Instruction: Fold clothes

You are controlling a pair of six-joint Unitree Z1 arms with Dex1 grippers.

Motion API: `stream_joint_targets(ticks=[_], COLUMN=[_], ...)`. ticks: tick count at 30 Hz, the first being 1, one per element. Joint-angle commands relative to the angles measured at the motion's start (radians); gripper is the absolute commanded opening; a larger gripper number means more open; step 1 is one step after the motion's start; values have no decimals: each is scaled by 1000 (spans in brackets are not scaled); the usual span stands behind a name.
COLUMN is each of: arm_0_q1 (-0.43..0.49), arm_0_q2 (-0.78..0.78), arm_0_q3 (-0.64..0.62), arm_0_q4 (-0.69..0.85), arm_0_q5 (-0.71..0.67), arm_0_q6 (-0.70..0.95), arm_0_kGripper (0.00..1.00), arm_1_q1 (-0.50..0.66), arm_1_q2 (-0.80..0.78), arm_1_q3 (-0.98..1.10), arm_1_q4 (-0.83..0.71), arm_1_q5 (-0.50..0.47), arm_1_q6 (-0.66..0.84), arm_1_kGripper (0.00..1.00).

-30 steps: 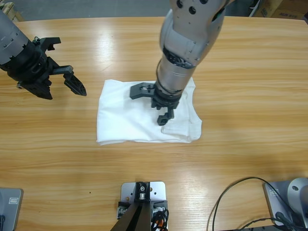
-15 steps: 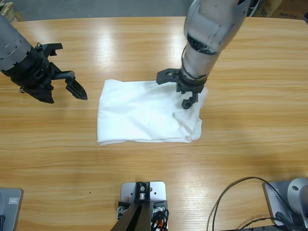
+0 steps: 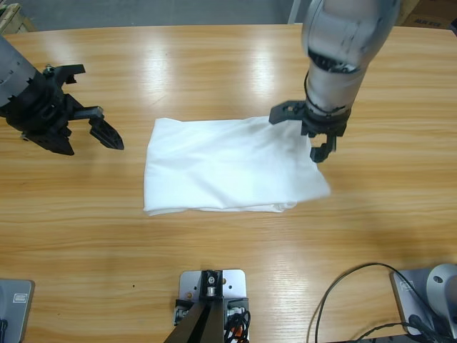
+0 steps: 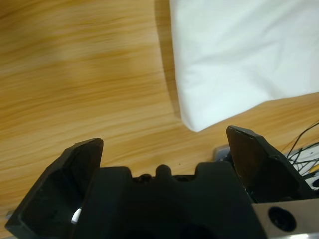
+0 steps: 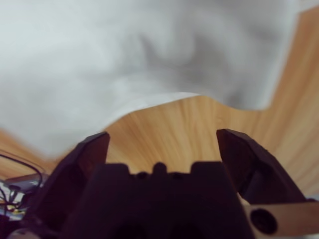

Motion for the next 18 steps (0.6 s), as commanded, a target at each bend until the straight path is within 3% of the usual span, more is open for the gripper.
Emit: stream_joint_targets(ticks=[1,5,9,13,18], arm_0_q1=[205,239,282,315,251], arm_0_q2=[-56,-54,-21,25,120], arm_0_q3=[76,187,356,461,504], arm_0_q4=[-77,-176,-370,-497,-645], arm_0_q5=[-174,-307,-466,-487,-513], arm_0_q6=[70,96,86,88,84], arm_0_kGripper=[950,942,853,858,862], arm_1_q1=[-24,-24,-23,-23,-23], arm_1_q2=[-228,-269,-318,-341,-336], arm_1_q3=[-141,-79,-12,34,62], arm_1_q4=[161,139,83,61,32], arm_1_q5=[-51,26,80,92,92], arm_1_q6=[146,304,400,428,441], arm_1_kGripper=[876,920,922,921,918])
